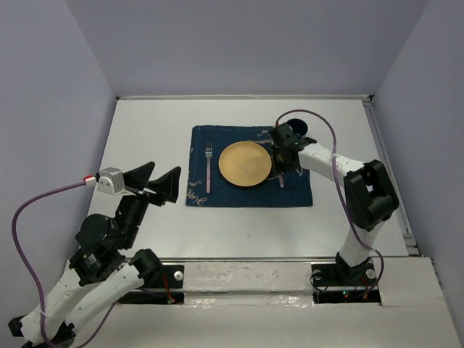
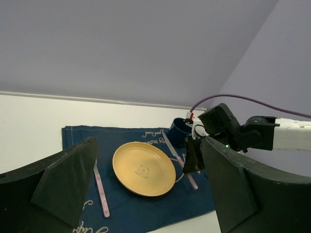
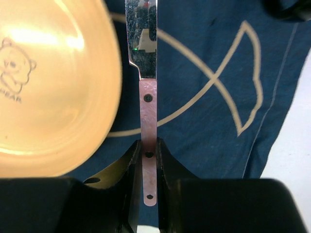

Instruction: Set the dinner table for one person

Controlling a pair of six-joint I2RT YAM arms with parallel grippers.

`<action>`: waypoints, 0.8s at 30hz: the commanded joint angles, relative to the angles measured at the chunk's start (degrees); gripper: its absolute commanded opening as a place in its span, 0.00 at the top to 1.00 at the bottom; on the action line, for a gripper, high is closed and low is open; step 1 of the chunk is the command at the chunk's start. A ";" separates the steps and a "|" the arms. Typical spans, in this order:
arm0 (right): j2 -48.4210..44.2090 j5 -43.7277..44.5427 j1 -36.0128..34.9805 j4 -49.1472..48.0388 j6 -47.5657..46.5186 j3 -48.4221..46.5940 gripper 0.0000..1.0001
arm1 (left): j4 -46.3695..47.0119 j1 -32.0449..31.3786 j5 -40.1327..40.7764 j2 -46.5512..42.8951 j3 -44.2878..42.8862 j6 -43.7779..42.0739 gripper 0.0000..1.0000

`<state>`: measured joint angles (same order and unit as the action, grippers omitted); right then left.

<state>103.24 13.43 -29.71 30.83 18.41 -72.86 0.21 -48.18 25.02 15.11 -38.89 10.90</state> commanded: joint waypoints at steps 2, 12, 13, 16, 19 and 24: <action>1.43 0.80 0.89 -4.37 1.97 -1.41 1.00 | 2.78 0.46 -0.67 1.50 0.31 -1.23 0.01; 3.81 1.24 2.64 -4.37 4.79 -1.23 1.00 | 2.87 0.81 -0.49 1.41 0.49 -1.40 0.01; 3.81 1.42 2.64 -4.29 4.88 -1.14 1.00 | 2.87 0.81 -0.58 1.50 0.40 -1.40 0.01; 3.37 1.86 3.17 -4.02 5.40 -0.53 1.00 | 2.87 0.90 -0.76 1.67 0.49 -1.40 0.01; 3.46 1.95 3.70 -3.93 5.32 -0.62 1.00 | 2.87 0.99 -0.84 1.67 0.40 -1.32 0.01; 4.60 2.04 3.70 -3.85 5.75 -0.53 1.00 | 2.87 1.25 -0.76 1.50 0.40 -1.32 0.01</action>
<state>108.14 14.33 -26.22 28.53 23.18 -72.97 0.19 -47.46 24.43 15.75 -38.89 10.74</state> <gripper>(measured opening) 0.196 0.989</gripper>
